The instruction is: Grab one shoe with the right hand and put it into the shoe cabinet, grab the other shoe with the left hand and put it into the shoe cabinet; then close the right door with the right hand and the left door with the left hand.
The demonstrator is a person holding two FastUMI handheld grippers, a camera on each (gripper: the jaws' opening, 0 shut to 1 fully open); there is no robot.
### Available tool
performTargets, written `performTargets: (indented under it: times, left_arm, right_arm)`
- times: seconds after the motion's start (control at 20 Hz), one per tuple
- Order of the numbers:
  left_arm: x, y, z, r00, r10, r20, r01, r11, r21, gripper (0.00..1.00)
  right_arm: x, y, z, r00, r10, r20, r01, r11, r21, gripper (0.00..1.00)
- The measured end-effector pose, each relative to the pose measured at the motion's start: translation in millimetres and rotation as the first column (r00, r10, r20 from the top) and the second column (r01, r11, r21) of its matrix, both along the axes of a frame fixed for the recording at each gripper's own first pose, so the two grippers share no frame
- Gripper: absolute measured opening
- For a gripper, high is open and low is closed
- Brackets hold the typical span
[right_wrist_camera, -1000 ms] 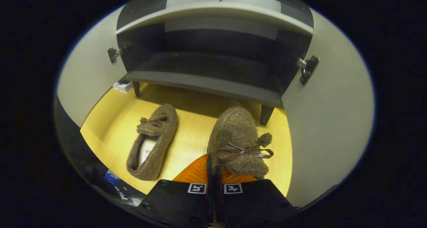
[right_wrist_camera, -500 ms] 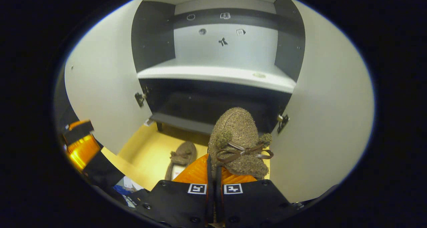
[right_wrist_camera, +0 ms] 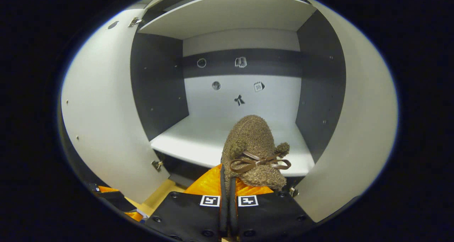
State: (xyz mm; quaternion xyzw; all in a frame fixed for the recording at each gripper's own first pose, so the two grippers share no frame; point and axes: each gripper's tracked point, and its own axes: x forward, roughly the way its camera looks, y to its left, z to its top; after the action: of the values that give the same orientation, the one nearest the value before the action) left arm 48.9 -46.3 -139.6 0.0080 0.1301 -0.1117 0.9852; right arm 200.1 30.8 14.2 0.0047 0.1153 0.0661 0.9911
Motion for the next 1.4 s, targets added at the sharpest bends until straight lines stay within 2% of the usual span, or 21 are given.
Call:
performTargets:
  times: [0.05,0.15,0.25,0.3,0.35,0.4,0.45,0.55,0.6,0.65,0.7,0.75,0.85,1.0,1.05,1.1,1.2,1.25,1.35,1.4]
  left_arm:
    - [1.3,-1.1,3.5,1.0,0.001,0.005,-0.001,1.0,0.002,0.92]
    - [5.1,-0.3,10.9,1.0,0.017,0.012,-0.018,1.0,0.014,0.95]
    - [11.9,-2.8,23.4,0.999,0.033,0.025,-0.032,0.999,-0.016,0.95]
    - [13.7,-2.0,28.6,0.998,0.045,0.031,-0.044,0.998,-0.033,1.0]
    - [17.6,-0.7,34.6,0.998,0.059,0.036,-0.057,0.997,-0.043,0.95]
    - [20.5,1.5,40.1,0.997,0.072,0.042,-0.07,0.996,-0.046,0.95]
    - [20.8,3.9,41.8,0.995,0.085,0.047,-0.083,0.996,-0.045,0.91]
    - [24.9,11.9,46.3,0.992,0.121,0.048,-0.119,0.992,-0.035,0.95]
    - [27.9,15.3,49.8,0.989,0.141,0.052,-0.139,0.99,-0.033,0.95]
    - [29.7,17.8,52.9,0.986,0.157,0.06,-0.155,0.987,-0.033,1.0]
    - [31.3,21.4,54.0,0.982,0.179,0.065,-0.177,0.984,-0.035,1.0]
    - [31.9,23.7,53.1,0.979,0.196,0.059,-0.193,0.98,-0.041,0.95]
    - [31.2,26.6,52.4,0.974,0.221,0.053,-0.218,0.974,-0.055,0.95]
    - [28.4,31.3,48.0,0.969,0.245,0.041,-0.243,0.969,-0.047,0.95]
    - [28.0,33.2,45.9,0.967,0.254,0.037,-0.252,0.967,-0.043,1.0]
    - [27.0,34.9,44.8,0.964,0.264,0.029,-0.262,0.964,-0.044,0.95]
    - [24.9,37.5,43.4,0.959,0.283,0.019,-0.281,0.958,-0.064,0.95]
    - [23.2,37.8,41.7,0.958,0.287,0.014,-0.286,0.955,-0.075,0.95]
    - [18.9,32.2,36.2,0.965,0.262,-0.006,-0.262,0.96,-0.095,0.95]
    - [15.6,31.3,35.5,0.966,0.26,-0.008,-0.26,0.961,-0.098,0.95]
  right_arm:
    - [8.9,-4.6,13.1,1.0,-0.006,0.017,0.006,1.0,0.004,0.05]
    - [32.3,-14.4,29.3,0.999,-0.016,0.032,0.015,1.0,0.021,0.04]
    - [55.0,-22.9,39.6,0.999,-0.035,0.042,0.034,0.999,0.024,0.05]
    - [66.4,-29.0,44.7,0.998,-0.047,0.052,0.046,0.999,0.021,0.04]
    - [79.2,-34.2,49.3,0.996,-0.062,0.063,0.061,0.998,0.018,0.04]
    - [91.5,-38.6,51.1,0.995,-0.072,0.064,0.071,0.997,0.016,0.0]
    - [102.4,-40.7,53.0,0.995,-0.077,0.062,0.076,0.997,0.015,0.04]
    - [120.1,-44.4,56.5,0.994,-0.089,0.069,0.088,0.996,0.018,0.04]
    - [128.6,-46.5,57.4,0.993,-0.097,0.074,0.095,0.995,0.021,0.04]
    - [136.1,-48.6,57.5,0.992,-0.101,0.075,0.1,0.995,0.018,0.04]
    - [145.5,-50.0,57.1,0.991,-0.107,0.078,0.107,0.994,0.015,0.04]
    - [153.4,-52.2,56.0,0.99,-0.117,0.076,0.116,0.993,0.009,0.04]
    - [167.4,-55.3,49.0,0.989,-0.134,0.064,0.134,0.991,-0.002,0.04]
    - [181.5,-49.3,23.7,0.992,-0.122,-0.017,0.122,0.993,-0.003,0.04]
    - [185.4,-46.7,24.2,0.992,-0.123,-0.01,0.123,0.992,0.002,0.05]
    - [187.4,-48.4,24.4,0.991,-0.135,-0.006,0.135,0.991,-0.003,0.05]
    - [191.2,-44.1,19.8,0.991,-0.132,-0.015,0.132,0.991,-0.01,0.08]
    - [193.2,-42.4,16.8,0.991,-0.129,-0.023,0.129,0.992,-0.014,0.14]
    - [191.6,-37.7,7.2,0.992,-0.107,-0.067,0.106,0.994,-0.015,0.19]
    - [191.1,-29.8,2.2,0.992,-0.079,-0.095,0.079,0.997,-0.003,0.36]
